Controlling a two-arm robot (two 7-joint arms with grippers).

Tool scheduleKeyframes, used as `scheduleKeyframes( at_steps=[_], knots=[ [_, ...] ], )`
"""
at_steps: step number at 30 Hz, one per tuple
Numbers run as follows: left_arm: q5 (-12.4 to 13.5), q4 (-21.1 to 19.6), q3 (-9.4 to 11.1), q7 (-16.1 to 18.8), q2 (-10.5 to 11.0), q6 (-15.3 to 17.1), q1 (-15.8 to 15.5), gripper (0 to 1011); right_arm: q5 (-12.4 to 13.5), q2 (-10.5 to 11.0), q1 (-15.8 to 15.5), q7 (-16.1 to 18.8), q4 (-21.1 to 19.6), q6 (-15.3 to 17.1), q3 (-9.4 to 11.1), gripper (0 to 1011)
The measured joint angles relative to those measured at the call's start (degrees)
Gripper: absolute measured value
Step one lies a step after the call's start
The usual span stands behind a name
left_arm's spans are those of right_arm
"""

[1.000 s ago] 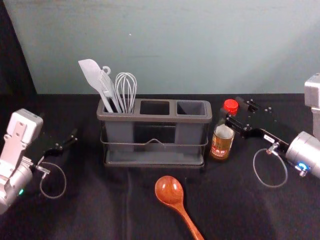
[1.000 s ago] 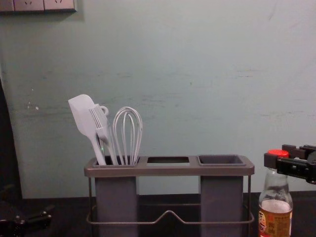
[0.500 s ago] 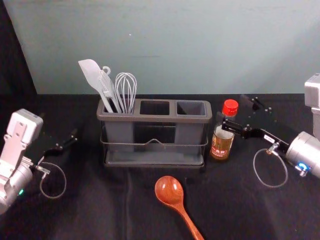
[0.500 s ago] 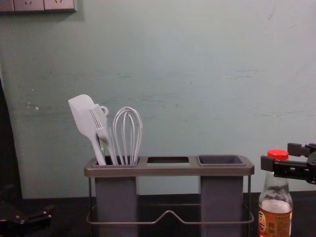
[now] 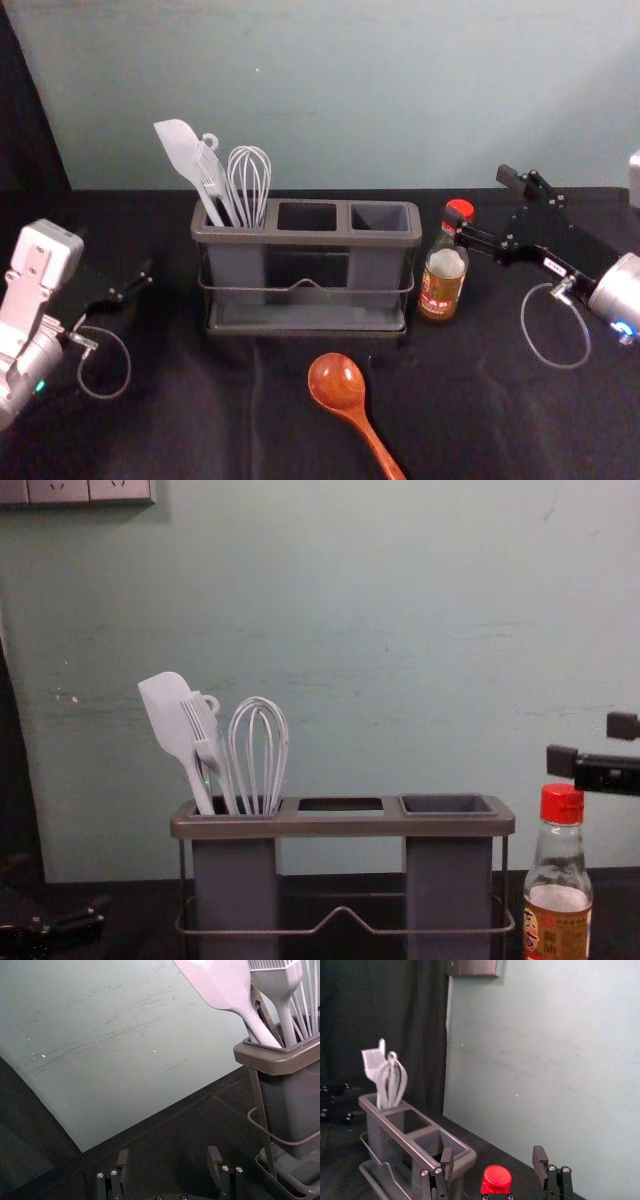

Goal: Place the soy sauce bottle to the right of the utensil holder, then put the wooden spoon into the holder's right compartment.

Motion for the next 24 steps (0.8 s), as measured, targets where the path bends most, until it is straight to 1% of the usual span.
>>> scheduleKeyframes(
  at_steps=[4,5,6,11,12,14,15,18,19,20,21,22,23,24],
  knots=[
    [0.0,0.0,0.0,0.0,0.0,0.0,0.0,1012,0.0,0.8,-1.4,0.8,-3.0,-0.3,0.7,1004],
    [0.0,0.0,0.0,0.0,0.0,0.0,0.0,1011,0.0,0.8,-1.4,0.8,-3.0,-0.3,0.7,1004],
    [0.0,0.0,0.0,0.0,0.0,0.0,0.0,1012,-0.2,1.5,-2.1,1.0,-5.0,0.2,0.8,1004],
    [0.0,0.0,0.0,0.0,0.0,0.0,0.0,1012,-0.6,3.3,-3.7,1.8,-9.3,2.8,0.6,1004],
    [0.0,0.0,0.0,0.0,0.0,0.0,0.0,1011,-0.9,3.9,-4.2,2.0,-10.8,3.8,0.3,1004],
    [0.0,0.0,0.0,0.0,0.0,0.0,0.0,1011,-1.1,4.5,-4.5,2.3,-12.2,4.8,-0.2,1004],
    [0.0,0.0,0.0,0.0,0.0,0.0,0.0,1011,-1.2,5.0,-4.6,2.8,-13.3,5.7,-0.8,1004],
    [0.0,0.0,0.0,0.0,0.0,0.0,0.0,1011,-1.1,5.2,-4.6,3.6,-14.6,7.3,-2.2,1004],
    [0.0,0.0,0.0,0.0,0.0,0.0,0.0,1012,-0.9,5.2,-4.3,4.0,-15.3,8.6,-3.3,1004],
    [0.0,0.0,0.0,0.0,0.0,0.0,0.0,1011,-1.0,5.2,-4.0,4.1,-15.6,9.5,-4.0,1004],
    [0.0,0.0,0.0,0.0,0.0,0.0,0.0,1011,-1.2,5.0,-3.4,4.1,-16.4,11.8,-5.6,1004],
    [0.0,0.0,0.0,0.0,0.0,0.0,0.0,1011,-1.2,5.0,-3.4,4.1,-16.4,11.8,-5.6,1004],
    [0.0,0.0,0.0,0.0,0.0,0.0,0.0,1011,-2.0,4.6,-2.7,3.1,-17.3,15.3,-7.4,1004],
    [0.0,0.0,0.0,0.0,0.0,0.0,0.0,1011,-2.8,3.9,-1.9,1.6,-18.4,19.9,-9.2,1004]
  ],
)
